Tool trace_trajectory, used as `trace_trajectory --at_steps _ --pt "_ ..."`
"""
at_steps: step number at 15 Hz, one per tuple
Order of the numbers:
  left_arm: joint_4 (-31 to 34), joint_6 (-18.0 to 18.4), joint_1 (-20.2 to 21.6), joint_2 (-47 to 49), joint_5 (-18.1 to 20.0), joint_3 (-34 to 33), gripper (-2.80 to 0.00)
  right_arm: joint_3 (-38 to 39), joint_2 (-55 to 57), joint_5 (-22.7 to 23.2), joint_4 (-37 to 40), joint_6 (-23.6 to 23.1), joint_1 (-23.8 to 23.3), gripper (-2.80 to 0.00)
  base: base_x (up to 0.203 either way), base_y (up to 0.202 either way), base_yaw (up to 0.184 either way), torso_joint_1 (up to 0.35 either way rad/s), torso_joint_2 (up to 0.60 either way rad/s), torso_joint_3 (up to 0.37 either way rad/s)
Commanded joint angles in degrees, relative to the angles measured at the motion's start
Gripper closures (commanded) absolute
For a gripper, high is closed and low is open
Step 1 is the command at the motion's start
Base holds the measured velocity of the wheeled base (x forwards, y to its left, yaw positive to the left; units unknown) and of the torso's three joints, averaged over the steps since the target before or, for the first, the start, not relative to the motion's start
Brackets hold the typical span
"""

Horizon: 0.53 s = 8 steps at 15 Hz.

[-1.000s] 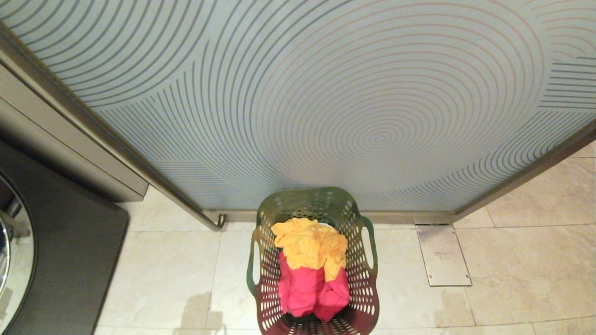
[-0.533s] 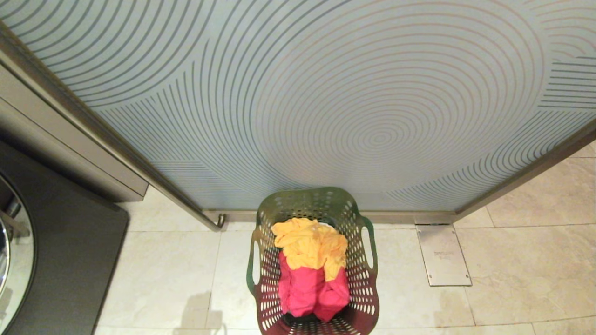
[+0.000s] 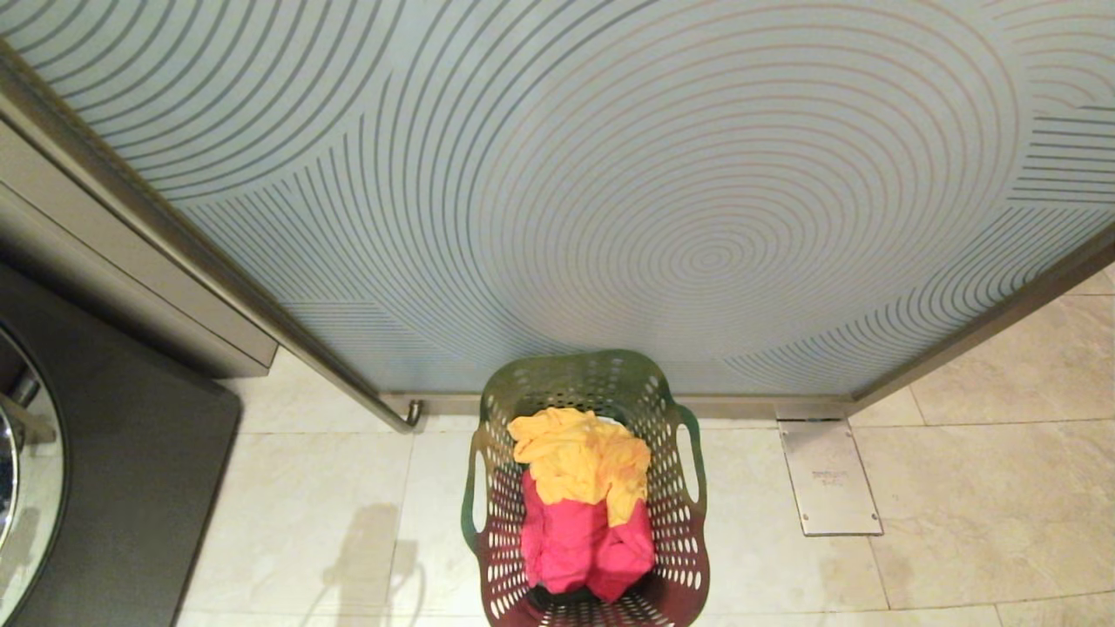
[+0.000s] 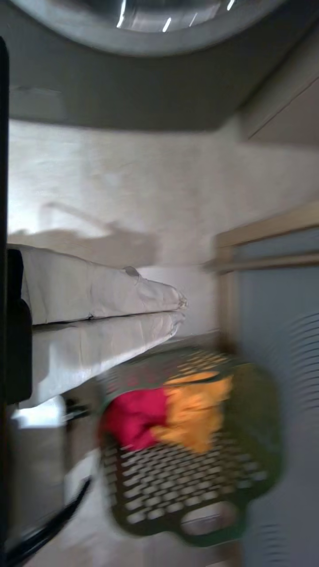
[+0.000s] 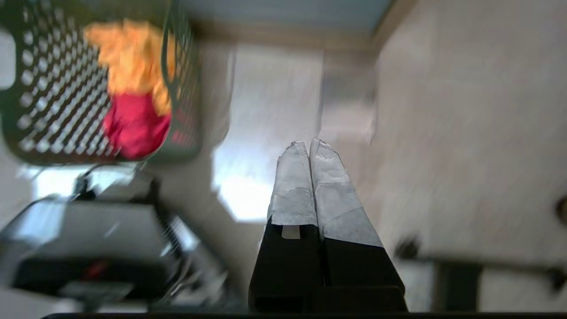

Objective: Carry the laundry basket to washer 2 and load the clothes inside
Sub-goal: Pick up the clothes basket and put it beside the washing machine

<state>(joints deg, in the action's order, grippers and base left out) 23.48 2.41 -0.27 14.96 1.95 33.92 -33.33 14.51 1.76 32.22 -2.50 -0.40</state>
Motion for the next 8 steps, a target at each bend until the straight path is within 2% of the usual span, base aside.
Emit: trace_trajectory --at_steps 1,3,4,6,8 --pt "2.88 -0.10 -0.20 10.79 2.74 1.54 0.00 -0.63 11.69 0.37 0.74 3.37 0.01 0.00 0.000 0.000 0.000 0.000 0.00 0.000" --pt "4.01 -0.17 -0.35 18.24 9.34 -1.53 0.00 0.86 23.08 2.66 -3.05 7.37 0.03 0.00 0.000 0.000 0.000 0.000 0.00 0.000" --pt "3.96 -0.39 -0.36 21.18 10.85 -3.16 0.00 1.66 28.89 4.06 -6.13 8.45 0.03 0.00 0.000 0.000 0.000 0.000 0.00 0.000" --pt "3.13 -1.93 -0.38 27.29 12.13 -4.67 0.00 2.97 41.85 6.45 -14.89 9.96 0.15 0.00 0.000 0.000 0.000 0.000 0.00 0.000" --pt "-2.79 -4.56 -0.39 34.35 12.45 -4.45 0.00 3.51 52.11 8.57 -22.34 11.03 1.09 0.00 0.000 0.000 0.000 0.000 0.00 0.000"
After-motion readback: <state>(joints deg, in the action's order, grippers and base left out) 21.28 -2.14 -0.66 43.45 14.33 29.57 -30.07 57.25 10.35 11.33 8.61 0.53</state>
